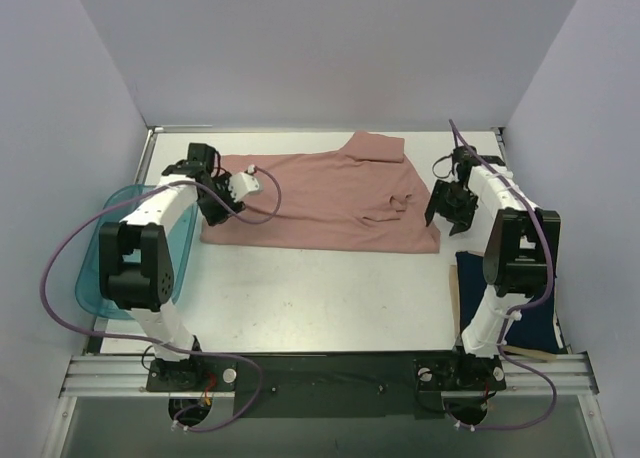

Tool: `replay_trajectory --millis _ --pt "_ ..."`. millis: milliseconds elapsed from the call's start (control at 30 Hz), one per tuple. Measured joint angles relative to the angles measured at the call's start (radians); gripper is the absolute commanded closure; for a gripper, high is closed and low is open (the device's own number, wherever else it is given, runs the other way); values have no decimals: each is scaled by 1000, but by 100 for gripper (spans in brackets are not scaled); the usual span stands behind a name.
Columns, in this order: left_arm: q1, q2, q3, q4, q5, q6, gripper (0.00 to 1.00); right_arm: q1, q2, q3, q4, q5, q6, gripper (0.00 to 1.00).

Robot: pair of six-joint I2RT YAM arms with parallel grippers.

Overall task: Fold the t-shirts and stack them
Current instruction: Fold the flattened tshirt in 1/3 of the way

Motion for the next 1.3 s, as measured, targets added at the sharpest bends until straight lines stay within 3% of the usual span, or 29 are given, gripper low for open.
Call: replay_trajectory --millis 267,333,367,400,433,467,500,667,900,967,1000,1067,1200,1300 --pt "-3 103 -115 29 -13 106 33 -19 87 -82 37 -55 9 49" --pt "-5 105 -126 56 -22 108 37 -19 86 -100 48 -64 12 59" --pt "-7 105 -130 71 -27 106 50 -19 86 -113 56 -69 13 72" --pt "-8 101 -137 82 -30 106 59 -19 86 -127 62 -74 12 78" --pt "-10 95 -148 97 -31 104 84 -19 86 -136 60 -78 11 88" --pt "-12 91 -159 113 -33 102 100 -19 84 -143 59 -83 15 93" --pt "-14 86 -171 123 -33 98 100 -21 83 -148 59 -87 18 100" --pt "-19 59 -193 106 -37 87 100 -38 32 -210 66 -100 35 100" --pt "-19 -59 -233 -103 -29 51 100 -50 -192 -360 -24 -79 61 100" --pt "-19 -73 -241 -175 -27 40 68 -50 -245 -405 -42 -79 72 83" --pt "-19 -74 -242 -211 -26 34 32 -50 -264 -429 -53 -80 79 66" --pt "-21 -74 -245 -273 -29 33 14 -51 -288 -468 -79 -78 91 61" --pt "-26 -72 -226 -375 -33 18 12 -50 -294 -468 -128 -58 87 57" --pt "-34 -58 -98 -451 11 0 13 -16 -307 -410 -144 -27 77 52"
